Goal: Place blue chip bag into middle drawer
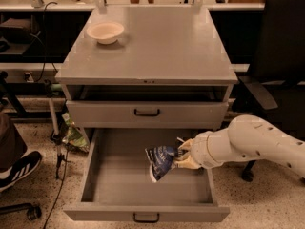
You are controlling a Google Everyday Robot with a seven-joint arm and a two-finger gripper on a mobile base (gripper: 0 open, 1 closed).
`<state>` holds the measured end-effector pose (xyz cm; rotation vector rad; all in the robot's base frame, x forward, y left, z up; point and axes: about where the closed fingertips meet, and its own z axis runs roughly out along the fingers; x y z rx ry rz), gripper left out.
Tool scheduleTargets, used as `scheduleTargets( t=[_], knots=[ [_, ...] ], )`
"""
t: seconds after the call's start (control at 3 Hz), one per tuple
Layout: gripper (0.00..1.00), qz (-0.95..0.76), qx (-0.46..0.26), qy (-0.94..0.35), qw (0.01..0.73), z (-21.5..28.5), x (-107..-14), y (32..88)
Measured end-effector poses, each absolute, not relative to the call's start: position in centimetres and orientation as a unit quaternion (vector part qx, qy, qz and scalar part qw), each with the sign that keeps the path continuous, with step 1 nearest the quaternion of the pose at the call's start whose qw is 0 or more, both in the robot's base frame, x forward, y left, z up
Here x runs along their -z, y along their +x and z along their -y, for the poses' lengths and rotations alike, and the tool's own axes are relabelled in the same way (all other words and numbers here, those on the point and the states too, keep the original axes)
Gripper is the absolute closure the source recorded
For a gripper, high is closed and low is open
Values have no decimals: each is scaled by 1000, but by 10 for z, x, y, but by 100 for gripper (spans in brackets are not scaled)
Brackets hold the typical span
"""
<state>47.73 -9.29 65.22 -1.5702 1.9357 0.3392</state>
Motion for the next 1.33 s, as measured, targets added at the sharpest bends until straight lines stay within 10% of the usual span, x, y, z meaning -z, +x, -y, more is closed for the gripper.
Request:
scheduleTargets(
  t=[0.67, 1.33],
  knots=[
    [97, -723, -173, -592, 311, 61, -567, 476],
    [53, -728, -212, -568, 321, 45, -483, 488]
  ],
)
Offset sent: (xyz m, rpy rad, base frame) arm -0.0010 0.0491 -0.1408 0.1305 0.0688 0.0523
